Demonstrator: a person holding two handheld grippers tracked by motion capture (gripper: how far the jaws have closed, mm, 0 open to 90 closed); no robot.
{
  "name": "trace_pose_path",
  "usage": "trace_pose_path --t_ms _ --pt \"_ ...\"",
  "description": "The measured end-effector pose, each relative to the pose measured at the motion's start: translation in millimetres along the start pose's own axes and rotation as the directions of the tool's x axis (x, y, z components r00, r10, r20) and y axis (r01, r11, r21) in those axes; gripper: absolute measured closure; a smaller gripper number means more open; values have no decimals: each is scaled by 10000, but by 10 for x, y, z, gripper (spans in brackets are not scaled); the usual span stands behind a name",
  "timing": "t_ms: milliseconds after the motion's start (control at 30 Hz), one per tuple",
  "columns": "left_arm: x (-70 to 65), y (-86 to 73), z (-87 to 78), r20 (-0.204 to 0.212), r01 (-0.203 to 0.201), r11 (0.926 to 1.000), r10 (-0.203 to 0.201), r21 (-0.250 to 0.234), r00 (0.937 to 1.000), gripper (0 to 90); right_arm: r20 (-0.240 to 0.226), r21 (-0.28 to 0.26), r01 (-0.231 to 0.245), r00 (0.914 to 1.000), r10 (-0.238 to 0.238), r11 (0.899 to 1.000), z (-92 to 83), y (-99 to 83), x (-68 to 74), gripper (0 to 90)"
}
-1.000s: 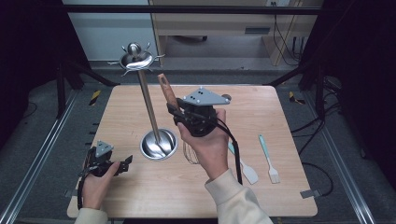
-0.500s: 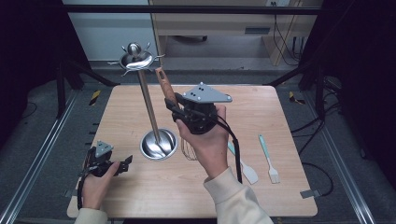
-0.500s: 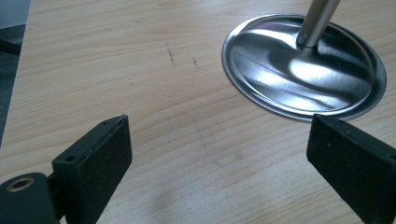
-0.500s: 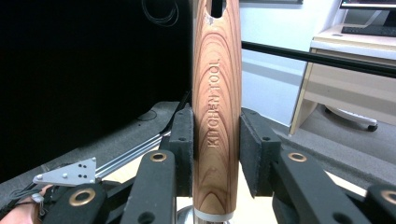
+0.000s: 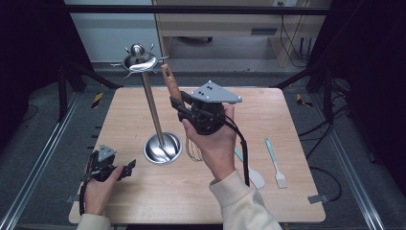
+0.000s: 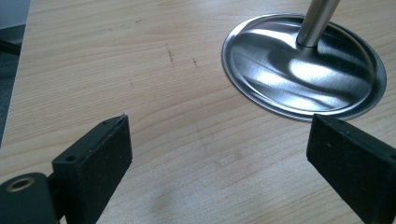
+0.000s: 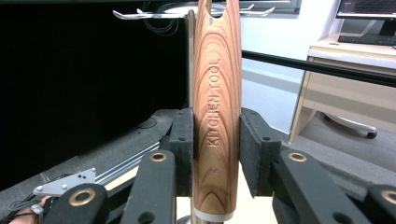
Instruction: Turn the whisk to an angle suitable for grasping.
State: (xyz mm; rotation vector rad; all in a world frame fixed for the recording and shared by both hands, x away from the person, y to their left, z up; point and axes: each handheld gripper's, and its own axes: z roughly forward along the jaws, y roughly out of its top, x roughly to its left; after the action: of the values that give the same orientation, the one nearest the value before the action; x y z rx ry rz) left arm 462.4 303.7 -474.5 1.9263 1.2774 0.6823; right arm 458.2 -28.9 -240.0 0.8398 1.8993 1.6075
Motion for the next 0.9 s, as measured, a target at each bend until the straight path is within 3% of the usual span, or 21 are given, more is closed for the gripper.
trace_pose_path --t_ms 900 --pt "-3 -3 -1 2 -11 10000 11 7 10000 64 -405 -49 81 9991 -83 10000 154 16 58 688"
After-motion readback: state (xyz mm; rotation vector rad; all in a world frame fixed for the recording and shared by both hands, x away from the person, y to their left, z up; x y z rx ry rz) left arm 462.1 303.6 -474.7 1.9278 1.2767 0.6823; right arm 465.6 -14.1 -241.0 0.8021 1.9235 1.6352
